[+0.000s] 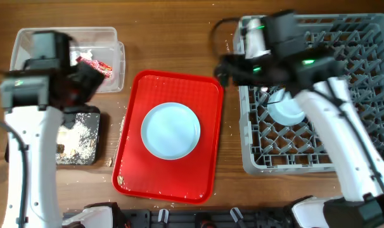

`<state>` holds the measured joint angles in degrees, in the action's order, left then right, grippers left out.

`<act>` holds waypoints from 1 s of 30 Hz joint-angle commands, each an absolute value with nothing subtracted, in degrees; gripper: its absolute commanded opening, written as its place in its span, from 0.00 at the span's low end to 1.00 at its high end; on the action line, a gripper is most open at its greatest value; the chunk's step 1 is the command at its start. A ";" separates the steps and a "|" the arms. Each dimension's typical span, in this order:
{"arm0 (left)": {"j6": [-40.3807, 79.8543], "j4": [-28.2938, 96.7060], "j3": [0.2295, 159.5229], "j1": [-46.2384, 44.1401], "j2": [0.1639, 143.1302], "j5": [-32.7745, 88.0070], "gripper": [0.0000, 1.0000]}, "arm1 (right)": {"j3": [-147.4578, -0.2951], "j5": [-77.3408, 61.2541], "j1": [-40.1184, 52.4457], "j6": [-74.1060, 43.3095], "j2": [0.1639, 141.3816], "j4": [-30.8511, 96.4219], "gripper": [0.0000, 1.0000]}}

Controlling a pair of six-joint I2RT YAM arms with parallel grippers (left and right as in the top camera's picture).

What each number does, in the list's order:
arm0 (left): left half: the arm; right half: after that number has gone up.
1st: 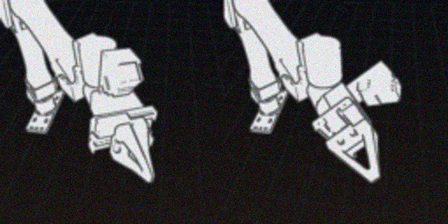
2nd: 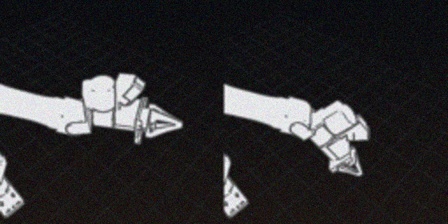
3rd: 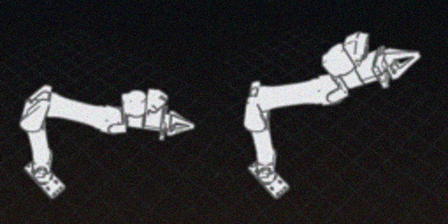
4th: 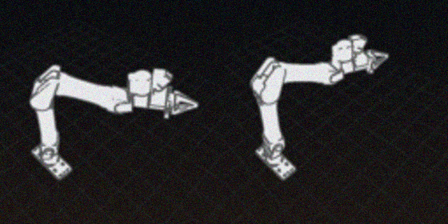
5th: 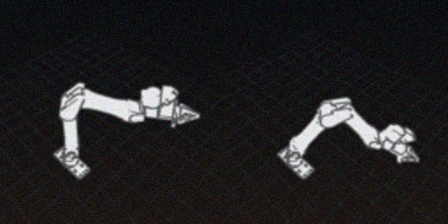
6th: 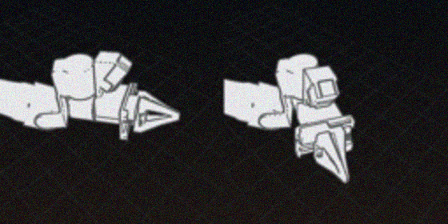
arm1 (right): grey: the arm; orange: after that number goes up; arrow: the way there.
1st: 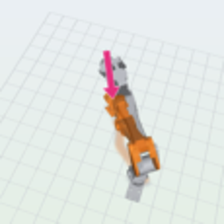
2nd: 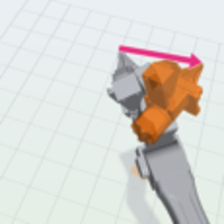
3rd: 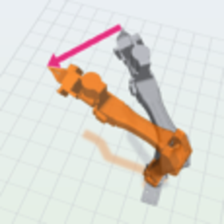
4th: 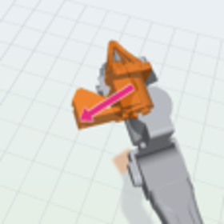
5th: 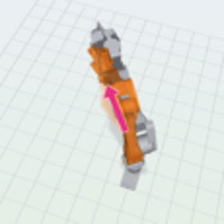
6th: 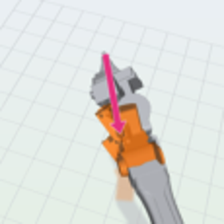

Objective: Sort waste into correct bins and load items into the dishwasher rack
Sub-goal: 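Grasp the empty plate's rim with the right gripper and lift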

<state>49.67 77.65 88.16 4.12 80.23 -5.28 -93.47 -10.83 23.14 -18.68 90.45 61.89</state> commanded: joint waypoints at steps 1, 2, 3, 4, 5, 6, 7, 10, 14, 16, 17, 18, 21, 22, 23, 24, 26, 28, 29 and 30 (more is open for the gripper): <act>49.54 77.89 88.73 11.49 79.99 -6.52 1.00 | -93.30 1.21 28.10 -17.02 93.76 58.13 1.00; 49.54 77.89 88.73 12.78 79.99 -6.50 1.00 | -93.30 0.75 28.58 -17.15 94.56 57.10 1.00; 49.54 77.87 88.73 13.67 79.99 -6.50 1.00 | -93.30 0.12 28.88 -17.17 95.68 56.01 1.00; 49.54 77.87 88.73 14.20 79.99 -6.50 1.00 | -93.30 -0.80 28.93 -17.08 96.84 55.27 1.00; 49.54 77.84 88.73 14.52 79.99 -6.50 1.00 | -93.30 -2.63 28.93 -16.84 98.74 54.41 1.00; 49.54 77.87 88.73 14.66 79.99 -6.50 1.00 | -93.30 -6.04 28.99 -15.40 101.43 53.45 0.99; 49.54 77.84 88.73 14.63 79.99 -6.52 1.00 | -93.30 -10.00 29.23 -12.40 103.92 52.93 0.93; 49.54 77.87 88.73 14.63 79.99 -6.52 1.00 | -93.30 -12.99 30.57 -10.24 110.06 53.32 0.78; 49.54 77.87 88.73 14.63 79.99 -6.50 1.00 | -93.30 -12.99 32.86 -9.65 115.48 54.24 0.67; 49.54 77.84 88.73 14.63 79.99 -6.50 1.00 | -93.30 -12.95 33.98 -8.58 117.71 54.46 0.67; 49.54 77.87 88.73 14.63 79.99 -6.52 1.00 | -93.30 -12.95 34.52 -7.75 118.87 54.61 0.67; 49.54 77.87 88.73 14.63 79.99 -6.50 1.00 | -93.30 -12.91 34.87 -7.44 119.83 54.76 0.67; 49.56 77.87 88.73 14.63 79.99 -6.52 1.00 | -93.30 -12.51 35.07 -7.57 123.37 54.87 0.67; 49.54 77.87 88.73 14.63 79.99 -6.50 1.00 | -93.30 -12.53 35.07 -7.55 124.14 54.89 0.67; 49.54 77.87 88.73 14.63 79.99 -6.50 1.00 | -93.30 -12.53 35.07 -7.53 124.88 54.89 0.64; 49.54 77.87 88.73 14.63 79.99 -6.50 1.00 | -93.30 -12.60 35.09 -7.62 125.89 54.89 0.60; 49.54 77.87 88.73 14.63 79.99 -6.50 1.00 | -93.27 -13.67 35.14 -7.49 127.35 54.98 0.58; 49.54 77.87 88.73 14.63 79.99 -6.50 1.00 | -93.25 -13.63 35.31 -7.49 128.09 55.55 0.55; 49.56 77.87 88.73 14.63 79.99 -6.50 1.00 | -93.19 -13.63 35.38 -7.55 128.38 55.64 0.47; 49.56 77.87 88.73 14.63 79.99 -6.50 1.00 | -93.19 -13.61 35.44 -7.68 128.38 55.66 0.38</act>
<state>49.67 77.82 88.14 14.33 80.25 -5.76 -93.58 -12.47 35.05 -8.27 125.86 55.27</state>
